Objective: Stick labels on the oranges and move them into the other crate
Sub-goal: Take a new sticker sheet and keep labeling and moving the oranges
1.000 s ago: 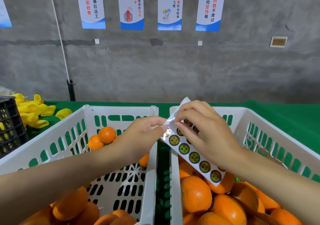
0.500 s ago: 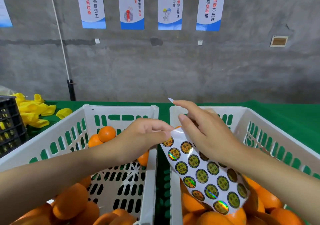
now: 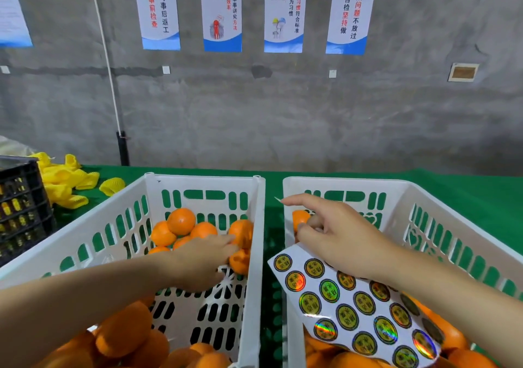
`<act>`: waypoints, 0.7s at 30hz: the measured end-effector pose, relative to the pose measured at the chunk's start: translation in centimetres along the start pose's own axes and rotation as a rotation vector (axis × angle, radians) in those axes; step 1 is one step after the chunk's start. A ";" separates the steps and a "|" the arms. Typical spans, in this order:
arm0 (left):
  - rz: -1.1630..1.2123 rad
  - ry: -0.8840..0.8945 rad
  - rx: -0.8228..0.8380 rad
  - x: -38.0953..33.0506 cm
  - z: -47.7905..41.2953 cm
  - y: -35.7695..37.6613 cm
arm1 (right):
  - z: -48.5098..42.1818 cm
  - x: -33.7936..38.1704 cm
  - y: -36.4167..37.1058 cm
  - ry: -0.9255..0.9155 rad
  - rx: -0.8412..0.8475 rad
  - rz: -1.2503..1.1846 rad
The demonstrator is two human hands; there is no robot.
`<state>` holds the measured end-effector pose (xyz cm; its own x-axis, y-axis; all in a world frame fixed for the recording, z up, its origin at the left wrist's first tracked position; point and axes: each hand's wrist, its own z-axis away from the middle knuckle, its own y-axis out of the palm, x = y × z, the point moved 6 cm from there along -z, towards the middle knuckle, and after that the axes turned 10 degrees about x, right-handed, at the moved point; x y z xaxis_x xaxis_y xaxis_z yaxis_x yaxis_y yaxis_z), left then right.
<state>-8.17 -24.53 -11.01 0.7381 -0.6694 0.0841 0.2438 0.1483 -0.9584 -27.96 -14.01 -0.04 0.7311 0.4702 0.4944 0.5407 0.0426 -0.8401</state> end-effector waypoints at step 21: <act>-0.019 -0.267 0.082 0.8 -8.0 -2.3 | 0.1 0.5 0.3 -0.017 0.074 0.086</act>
<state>-13.17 -31.26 -10.92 0.8700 -0.4585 0.1811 0.3010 0.2030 -0.9318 -27.47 -13.68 -0.03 0.7658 0.4898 0.4167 0.4440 0.0659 -0.8936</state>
